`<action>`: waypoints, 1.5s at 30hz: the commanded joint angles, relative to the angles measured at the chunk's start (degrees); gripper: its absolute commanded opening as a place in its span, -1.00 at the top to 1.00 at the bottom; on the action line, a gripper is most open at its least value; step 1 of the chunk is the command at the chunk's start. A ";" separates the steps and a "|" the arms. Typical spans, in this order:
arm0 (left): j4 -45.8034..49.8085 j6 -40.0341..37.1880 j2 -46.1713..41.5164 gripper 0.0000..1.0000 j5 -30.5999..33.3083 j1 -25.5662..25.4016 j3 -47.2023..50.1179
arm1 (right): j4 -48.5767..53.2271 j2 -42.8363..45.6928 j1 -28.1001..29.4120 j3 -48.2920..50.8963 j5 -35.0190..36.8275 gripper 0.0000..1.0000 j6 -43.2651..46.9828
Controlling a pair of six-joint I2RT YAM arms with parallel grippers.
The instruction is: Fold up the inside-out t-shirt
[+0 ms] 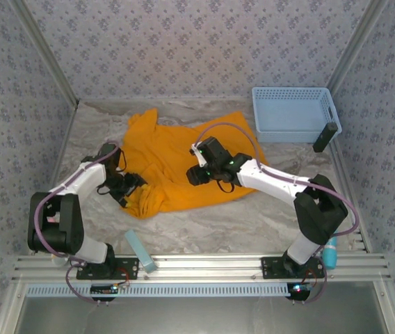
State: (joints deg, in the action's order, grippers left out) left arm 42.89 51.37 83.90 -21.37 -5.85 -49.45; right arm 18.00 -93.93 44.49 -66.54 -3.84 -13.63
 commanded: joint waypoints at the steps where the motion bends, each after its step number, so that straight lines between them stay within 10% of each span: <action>1: -2.11 5.58 0.39 -0.18 0.98 0.30 -0.13 | 0.27 2.41 -0.28 0.53 0.77 -0.09 1.41; 7: -3.66 8.89 1.67 -0.01 -0.37 0.01 0.28 | 0.53 2.91 -0.41 0.54 0.93 -0.09 2.37; 14: -1.11 12.59 0.38 -0.51 1.15 -0.58 1.48 | 0.39 3.29 -0.46 1.23 0.86 -0.09 3.08; 32: -6.89 19.88 1.80 0.33 0.40 -1.36 3.13 | 0.02 5.19 -0.46 2.99 1.20 -0.09 4.35; 36: -2.60 12.80 0.61 1.00 4.45 -1.45 -1.88 | 0.11 5.59 -0.46 3.34 1.45 -0.09 4.57; 45: 0.60 -29.11 -1.99 1.00 17.10 -5.23 -14.36 | -1.27 7.02 -1.07 4.70 3.22 -0.11 3.83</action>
State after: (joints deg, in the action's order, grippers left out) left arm 41.08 40.66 84.38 -10.15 -9.02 -61.78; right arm 17.26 -88.58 43.88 -62.87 -2.09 -10.00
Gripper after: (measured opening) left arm 0.059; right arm 0.555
